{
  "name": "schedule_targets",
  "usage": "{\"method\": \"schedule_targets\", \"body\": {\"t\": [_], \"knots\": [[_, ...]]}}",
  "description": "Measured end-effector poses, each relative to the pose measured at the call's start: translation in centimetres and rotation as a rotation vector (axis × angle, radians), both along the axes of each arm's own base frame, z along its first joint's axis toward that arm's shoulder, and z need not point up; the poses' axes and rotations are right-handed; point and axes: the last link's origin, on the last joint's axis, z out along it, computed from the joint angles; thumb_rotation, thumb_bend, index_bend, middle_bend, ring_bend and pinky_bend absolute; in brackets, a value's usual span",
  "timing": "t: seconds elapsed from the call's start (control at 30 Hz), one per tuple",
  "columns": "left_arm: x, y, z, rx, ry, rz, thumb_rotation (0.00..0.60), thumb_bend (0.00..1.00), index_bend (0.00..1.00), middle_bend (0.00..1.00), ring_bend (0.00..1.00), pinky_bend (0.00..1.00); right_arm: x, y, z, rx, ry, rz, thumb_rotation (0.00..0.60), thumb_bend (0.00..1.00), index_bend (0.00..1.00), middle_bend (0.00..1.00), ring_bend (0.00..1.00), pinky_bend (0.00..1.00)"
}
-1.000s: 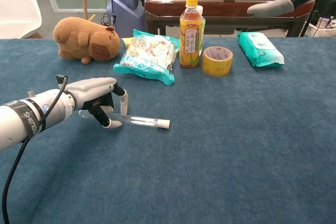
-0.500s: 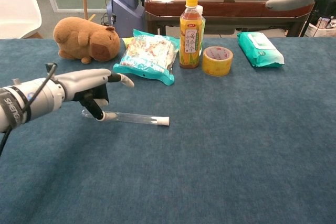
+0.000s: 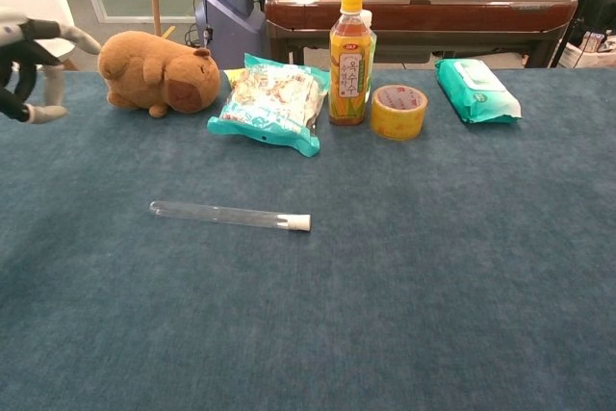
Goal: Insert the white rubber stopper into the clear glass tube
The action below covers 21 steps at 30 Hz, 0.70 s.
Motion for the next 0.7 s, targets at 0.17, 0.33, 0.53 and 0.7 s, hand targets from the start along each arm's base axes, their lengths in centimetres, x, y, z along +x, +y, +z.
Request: {"method": "schedule_targets", "body": {"t": [0.17, 0.33, 0.53, 0.7], "knots": [[-2.5, -2.1, 2.2, 0.089, 0.002, 0.011, 0.600, 0.31, 0.18, 0.39, 0.43, 0.54, -2.0, 0.9, 0.8, -0.086, 0.043, 0.014, 0.520, 0.18, 0.34, 0.51, 0.49, 0.67], [-4.6, -4.6, 3.3, 0.139, 0.024, 0.016, 0.600, 0.31, 0.20, 0.38, 0.42, 0.50, -4.3, 2.6, 1.3, -0.156, 0.071, 0.010, 0.536, 0.19, 0.34, 0.50, 0.49, 0.66], [-6.3, -7.6, 3.6, 0.175, 0.038, 0.047, 0.600, 0.31, 0.22, 0.37, 0.41, 0.48, -6.0, 4.0, 1.0, -0.152, 0.032, -0.026, 0.536, 0.18, 0.34, 0.50, 0.48, 0.66], [-6.8, -9.6, 3.4, 0.170, 0.042, 0.073, 0.600, 0.31, 0.23, 0.37, 0.41, 0.47, -6.8, 4.5, 0.9, -0.122, -0.020, -0.060, 0.536, 0.19, 0.34, 0.50, 0.48, 0.66]]}}
